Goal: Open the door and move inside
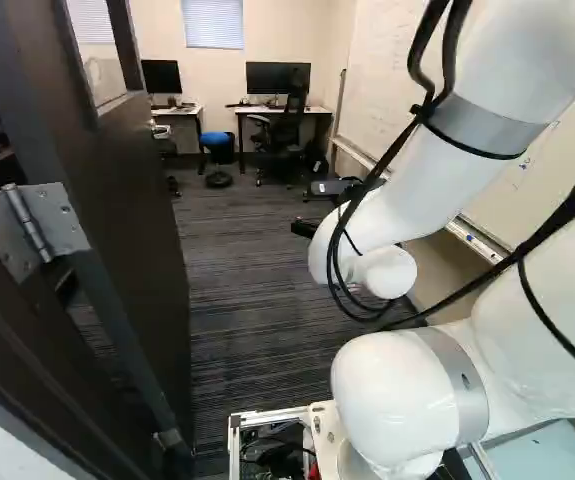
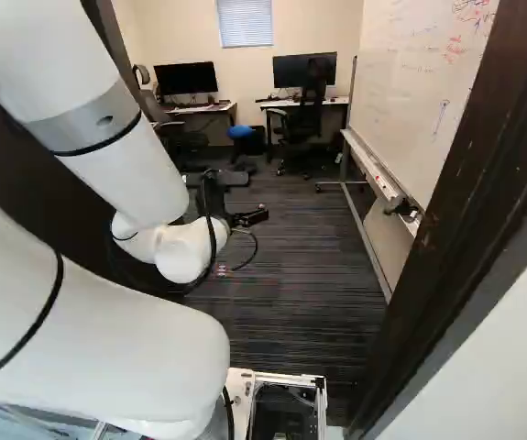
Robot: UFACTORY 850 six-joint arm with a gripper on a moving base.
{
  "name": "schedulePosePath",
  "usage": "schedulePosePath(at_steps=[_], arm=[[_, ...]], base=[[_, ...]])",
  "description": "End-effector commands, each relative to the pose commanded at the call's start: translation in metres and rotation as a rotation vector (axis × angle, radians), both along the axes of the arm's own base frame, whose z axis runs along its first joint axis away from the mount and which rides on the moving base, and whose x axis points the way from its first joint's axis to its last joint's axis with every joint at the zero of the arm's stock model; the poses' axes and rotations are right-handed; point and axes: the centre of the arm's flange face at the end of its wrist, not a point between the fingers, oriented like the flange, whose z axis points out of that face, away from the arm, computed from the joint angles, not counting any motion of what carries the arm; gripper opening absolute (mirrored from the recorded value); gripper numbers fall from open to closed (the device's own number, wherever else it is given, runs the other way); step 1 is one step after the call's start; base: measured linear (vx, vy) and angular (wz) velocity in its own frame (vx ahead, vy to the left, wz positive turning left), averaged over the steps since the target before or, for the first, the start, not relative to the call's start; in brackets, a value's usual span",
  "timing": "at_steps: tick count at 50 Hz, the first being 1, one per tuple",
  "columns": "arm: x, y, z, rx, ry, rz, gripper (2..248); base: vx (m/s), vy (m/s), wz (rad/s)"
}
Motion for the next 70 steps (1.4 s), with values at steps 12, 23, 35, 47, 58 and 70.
schedulePosePath(at_steps=[12, 23, 35, 47, 58, 70], arm=[[0.0000, 0.0000, 0.0000, 0.000, 0.000, 0.000, 247], [0.0000, 0.0000, 0.0000, 0.000, 0.000, 0.000, 247], [0.0000, 0.0000, 0.0000, 0.000, 0.000, 0.000, 247], [0.0000, 0.0000, 0.0000, 0.000, 0.000, 0.000, 247], [0.0000, 0.0000, 0.0000, 0.000, 0.000, 0.000, 247], [0.0000, 0.0000, 0.0000, 0.000, 0.000, 0.000, 247]], base=[[0.215, 0.006, -0.012], [0.182, -0.006, -0.018], [0.174, 0.013, 0.002], [0.212, 0.008, -0.004], [0.215, 0.008, -0.003], [0.213, 0.008, -0.004]])
